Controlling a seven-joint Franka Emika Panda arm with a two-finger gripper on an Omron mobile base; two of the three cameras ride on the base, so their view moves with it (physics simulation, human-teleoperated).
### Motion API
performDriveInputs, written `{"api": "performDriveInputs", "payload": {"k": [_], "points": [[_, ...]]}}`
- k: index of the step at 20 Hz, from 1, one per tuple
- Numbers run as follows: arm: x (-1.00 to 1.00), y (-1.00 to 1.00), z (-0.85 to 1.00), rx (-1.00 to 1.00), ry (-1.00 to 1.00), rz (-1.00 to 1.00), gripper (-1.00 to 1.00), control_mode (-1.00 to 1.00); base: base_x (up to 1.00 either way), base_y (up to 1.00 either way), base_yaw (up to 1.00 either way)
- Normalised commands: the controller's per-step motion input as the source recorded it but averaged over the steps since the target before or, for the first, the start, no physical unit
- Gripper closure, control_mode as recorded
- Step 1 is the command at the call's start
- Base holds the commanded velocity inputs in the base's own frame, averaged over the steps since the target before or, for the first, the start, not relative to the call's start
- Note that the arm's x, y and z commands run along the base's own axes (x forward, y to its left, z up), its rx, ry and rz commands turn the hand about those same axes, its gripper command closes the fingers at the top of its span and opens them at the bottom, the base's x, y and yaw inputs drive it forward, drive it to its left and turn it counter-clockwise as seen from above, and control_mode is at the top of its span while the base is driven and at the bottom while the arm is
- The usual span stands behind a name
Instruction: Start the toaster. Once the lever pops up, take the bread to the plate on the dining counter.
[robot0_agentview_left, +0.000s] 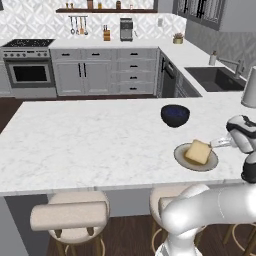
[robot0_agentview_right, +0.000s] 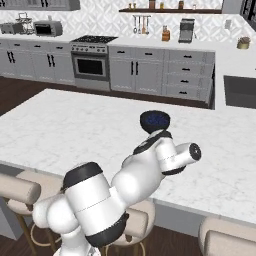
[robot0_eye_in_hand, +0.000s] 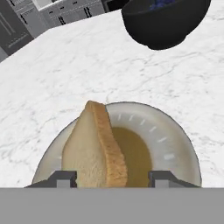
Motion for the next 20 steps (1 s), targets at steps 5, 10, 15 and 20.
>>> {"api": "performDriveInputs", "payload": {"k": [5, 10, 15, 20], "points": [[0.04, -0.13, 0.14, -0.13, 0.02, -0.14, -1.0, -1.0, 0.0, 0.0, 0.0], [-0.45, -0.05, 0.78, -0.06, 0.02, -0.1, -1.0, -1.0, 0.0, 0.0, 0.0], [-0.98, 0.25, 0.8, 0.0, 0.17, -0.08, -1.0, -1.0, 0.0, 0.0, 0.0], [-0.99, 0.74, 0.4, -0.04, 0.29, -0.1, -1.0, -1.0, 0.0, 0.0, 0.0]]}}
